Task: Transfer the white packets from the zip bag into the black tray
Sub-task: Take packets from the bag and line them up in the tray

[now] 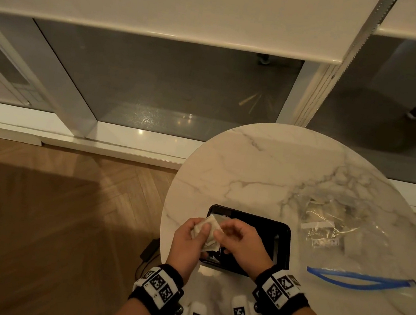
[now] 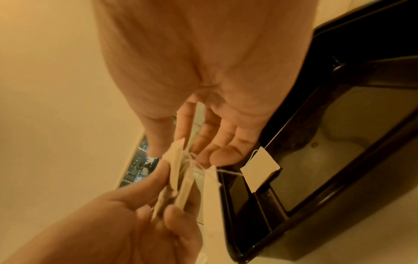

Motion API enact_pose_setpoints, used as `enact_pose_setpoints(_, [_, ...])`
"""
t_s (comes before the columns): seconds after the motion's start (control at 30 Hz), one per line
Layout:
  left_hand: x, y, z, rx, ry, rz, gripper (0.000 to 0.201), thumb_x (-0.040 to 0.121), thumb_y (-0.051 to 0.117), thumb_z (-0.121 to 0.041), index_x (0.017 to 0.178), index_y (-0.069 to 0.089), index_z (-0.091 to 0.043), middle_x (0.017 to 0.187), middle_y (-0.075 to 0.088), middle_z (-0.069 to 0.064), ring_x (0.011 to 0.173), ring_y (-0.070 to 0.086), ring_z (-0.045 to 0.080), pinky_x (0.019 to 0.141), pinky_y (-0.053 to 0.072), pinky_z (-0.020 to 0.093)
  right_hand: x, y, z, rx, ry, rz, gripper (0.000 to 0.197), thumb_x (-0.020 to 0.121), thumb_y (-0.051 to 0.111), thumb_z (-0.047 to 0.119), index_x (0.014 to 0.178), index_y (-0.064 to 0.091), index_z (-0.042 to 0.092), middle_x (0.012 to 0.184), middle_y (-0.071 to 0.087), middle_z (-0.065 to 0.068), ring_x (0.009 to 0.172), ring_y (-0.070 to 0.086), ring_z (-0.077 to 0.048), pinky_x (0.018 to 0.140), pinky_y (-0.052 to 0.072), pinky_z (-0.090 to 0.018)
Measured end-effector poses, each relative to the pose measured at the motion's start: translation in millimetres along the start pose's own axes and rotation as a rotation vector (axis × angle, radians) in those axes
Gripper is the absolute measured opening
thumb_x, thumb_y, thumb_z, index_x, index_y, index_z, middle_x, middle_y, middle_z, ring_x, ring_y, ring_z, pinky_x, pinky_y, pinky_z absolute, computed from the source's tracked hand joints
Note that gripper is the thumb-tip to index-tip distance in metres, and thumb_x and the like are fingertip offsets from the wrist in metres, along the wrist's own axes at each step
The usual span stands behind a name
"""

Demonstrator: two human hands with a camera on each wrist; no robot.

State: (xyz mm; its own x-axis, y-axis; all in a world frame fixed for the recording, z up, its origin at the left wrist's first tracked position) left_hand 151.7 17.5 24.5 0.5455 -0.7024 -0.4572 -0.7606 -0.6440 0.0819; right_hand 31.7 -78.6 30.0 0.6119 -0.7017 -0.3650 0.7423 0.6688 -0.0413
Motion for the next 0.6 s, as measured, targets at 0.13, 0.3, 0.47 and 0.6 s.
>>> enact_pose_setpoints(0.13, [-5, 8, -6, -0.006, -0.01, 0.02, 0.014, 0.097, 0.063, -0.02, 0.108, 0.065, -0.011, 0.095, 0.073, 0.015, 0.075, 0.069, 0.018, 0.056, 0.056, 0.029, -4, 0, 0, 0.029, -0.009, -0.131, 0.012, 0.086, 0.074, 0.007, 0.088, 0.067, -0.002, 0.072, 0.066, -0.006, 0.063, 0.059, -0.013, 0.057, 0.05, -0.024])
enact_pose_setpoints(0.3, [-7, 6, -3, 0.005, -0.007, -0.015, 0.011, 0.095, 0.066, -0.015, 0.104, 0.065, -0.008, 0.096, 0.072, 0.013, 0.073, 0.068, 0.016, 0.059, 0.057, 0.03, -4, -8, -2, 0.236, 0.129, -0.221, 0.004, 0.088, 0.07, 0.004, 0.086, 0.066, 0.004, 0.079, 0.072, -0.009, 0.072, 0.068, -0.018, 0.064, 0.056, -0.03])
enact_pose_setpoints(0.47, [0, -13, 5, 0.058, -0.02, -0.103, 0.01, 0.096, 0.061, -0.009, 0.103, 0.066, -0.015, 0.102, 0.07, 0.01, 0.075, 0.067, 0.016, 0.056, 0.053, 0.029, 6, -14, -17, 0.376, 0.275, -0.348, 0.004, 0.091, 0.064, 0.006, 0.095, 0.063, 0.004, 0.095, 0.071, -0.017, 0.084, 0.07, -0.026, 0.063, 0.054, -0.03])
enact_pose_setpoints(0.6, [10, -31, 17, 0.187, -0.089, -0.234, 0.022, 0.092, 0.055, -0.007, 0.1, 0.067, -0.023, 0.089, 0.07, 0.004, 0.071, 0.061, 0.018, 0.062, 0.049, 0.029, 15, -17, -34, 0.205, 0.35, -0.343, 0.01, 0.093, 0.063, 0.011, 0.102, 0.064, 0.01, 0.101, 0.071, -0.012, 0.08, 0.067, -0.022, 0.057, 0.053, -0.027])
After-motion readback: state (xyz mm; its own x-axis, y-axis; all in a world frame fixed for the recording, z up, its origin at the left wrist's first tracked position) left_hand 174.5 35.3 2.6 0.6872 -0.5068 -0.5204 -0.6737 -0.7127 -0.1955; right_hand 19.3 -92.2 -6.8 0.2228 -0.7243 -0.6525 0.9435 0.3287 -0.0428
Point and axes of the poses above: each hand's wrist, its own x-axis towards the middle knuckle, its own y-axis out of the palm, z = x × y, the point moved 1 cm from there along x, towards the middle knuckle
